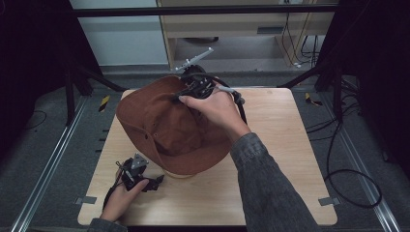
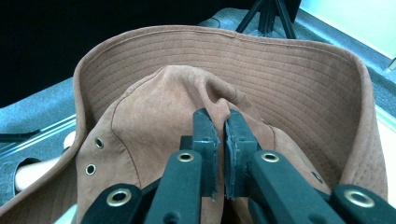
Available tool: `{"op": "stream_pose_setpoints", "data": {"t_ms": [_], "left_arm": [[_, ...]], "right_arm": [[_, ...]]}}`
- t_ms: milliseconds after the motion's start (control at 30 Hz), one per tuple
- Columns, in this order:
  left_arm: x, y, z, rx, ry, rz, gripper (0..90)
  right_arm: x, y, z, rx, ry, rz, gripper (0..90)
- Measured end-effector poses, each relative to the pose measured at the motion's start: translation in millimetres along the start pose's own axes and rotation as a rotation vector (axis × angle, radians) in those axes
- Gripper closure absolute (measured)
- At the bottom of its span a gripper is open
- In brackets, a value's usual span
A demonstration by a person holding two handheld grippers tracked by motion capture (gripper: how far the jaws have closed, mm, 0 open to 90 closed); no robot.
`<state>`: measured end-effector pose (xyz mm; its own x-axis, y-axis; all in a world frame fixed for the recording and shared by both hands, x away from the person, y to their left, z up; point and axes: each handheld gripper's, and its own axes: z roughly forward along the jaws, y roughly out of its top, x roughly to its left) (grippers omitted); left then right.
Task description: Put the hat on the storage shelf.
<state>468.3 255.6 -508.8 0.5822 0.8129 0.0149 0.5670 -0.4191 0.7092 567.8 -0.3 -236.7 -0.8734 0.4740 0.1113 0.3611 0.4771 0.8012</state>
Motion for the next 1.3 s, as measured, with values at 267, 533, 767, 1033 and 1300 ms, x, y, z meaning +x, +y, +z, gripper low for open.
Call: {"op": "stream_pose_setpoints", "data": {"t_ms": [267, 533, 767, 1033, 1300], "left_arm": [[-0.2, -0.1, 0.0, 0.0, 0.0, 0.0, 0.0], [-0.2, -0.1, 0.0, 0.0, 0.0, -0.001, 0.0], [-0.2, -0.1, 0.0, 0.0, 0.0, -0.001, 0.0], [-0.2, 0.1, 0.1, 0.0, 0.0, -0.001, 0.0], [-0.1, 0.8, 0.8, 0.0, 0.0, 0.0, 0.0]], "right_arm": [[-1.9, -1.2, 3.5, 0.004, 0.0, 0.009, 84.4], [3.8, -4.6, 2.5, 0.006, 0.011, -0.002, 84.1], [9.1, -7.3, 4.8, 0.01, 0.021, -0.015, 83.5], [10.6, -7.8, 5.5, -0.004, 0.015, -0.02, 70.7], [7.1, -9.2, -1.6, -0.02, -0.022, -0.018, 44.3]]}}
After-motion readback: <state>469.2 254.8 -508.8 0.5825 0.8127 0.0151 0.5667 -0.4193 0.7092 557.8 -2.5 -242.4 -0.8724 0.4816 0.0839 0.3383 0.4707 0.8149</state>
